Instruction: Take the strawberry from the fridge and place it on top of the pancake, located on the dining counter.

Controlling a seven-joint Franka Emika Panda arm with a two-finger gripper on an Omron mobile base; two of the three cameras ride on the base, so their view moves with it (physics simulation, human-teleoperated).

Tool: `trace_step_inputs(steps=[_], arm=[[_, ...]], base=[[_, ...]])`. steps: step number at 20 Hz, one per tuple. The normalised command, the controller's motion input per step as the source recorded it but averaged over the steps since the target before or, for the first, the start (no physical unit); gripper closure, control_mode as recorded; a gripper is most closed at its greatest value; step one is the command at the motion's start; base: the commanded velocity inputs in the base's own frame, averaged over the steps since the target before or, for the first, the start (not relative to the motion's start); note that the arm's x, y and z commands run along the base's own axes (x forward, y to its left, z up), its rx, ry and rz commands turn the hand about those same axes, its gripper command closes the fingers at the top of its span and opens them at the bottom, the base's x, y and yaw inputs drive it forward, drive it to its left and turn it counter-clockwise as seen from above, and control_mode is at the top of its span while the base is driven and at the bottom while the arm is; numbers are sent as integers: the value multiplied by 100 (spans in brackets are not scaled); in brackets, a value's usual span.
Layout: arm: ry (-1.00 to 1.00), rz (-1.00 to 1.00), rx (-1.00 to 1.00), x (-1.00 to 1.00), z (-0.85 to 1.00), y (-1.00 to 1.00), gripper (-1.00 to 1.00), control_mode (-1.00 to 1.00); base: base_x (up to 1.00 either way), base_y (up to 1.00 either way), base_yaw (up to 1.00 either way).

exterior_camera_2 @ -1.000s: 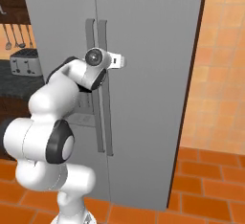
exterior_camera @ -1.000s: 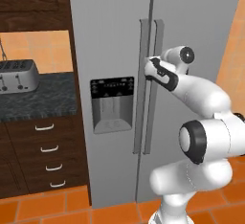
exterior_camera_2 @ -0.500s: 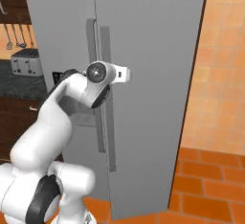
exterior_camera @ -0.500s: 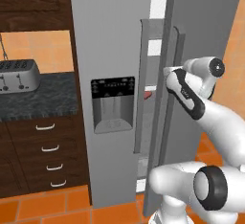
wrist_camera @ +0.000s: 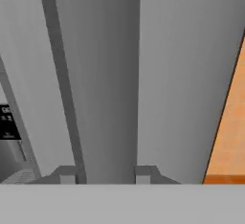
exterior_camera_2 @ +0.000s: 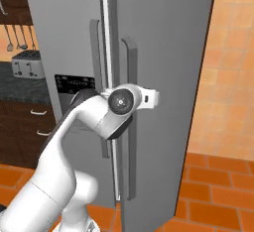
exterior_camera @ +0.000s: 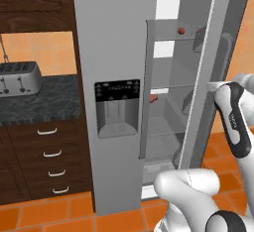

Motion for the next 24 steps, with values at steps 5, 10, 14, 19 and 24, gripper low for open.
trace_step_inputs(steps=[5,10,14,19,24], arm=[[7,1,4,-68,0,-72,100,-100],[3,0,7,-65,0,-67,-100,-100],[1,0,7,-77,1,-52,-100,-100],[11,-1,-27,-42,0,74,-100,-100],[34,-5,-73,2,-6,100,-100,-100]], base=[[0,0,0],[0,0,0],[0,0,0],[0,0,0],[0,0,0]])
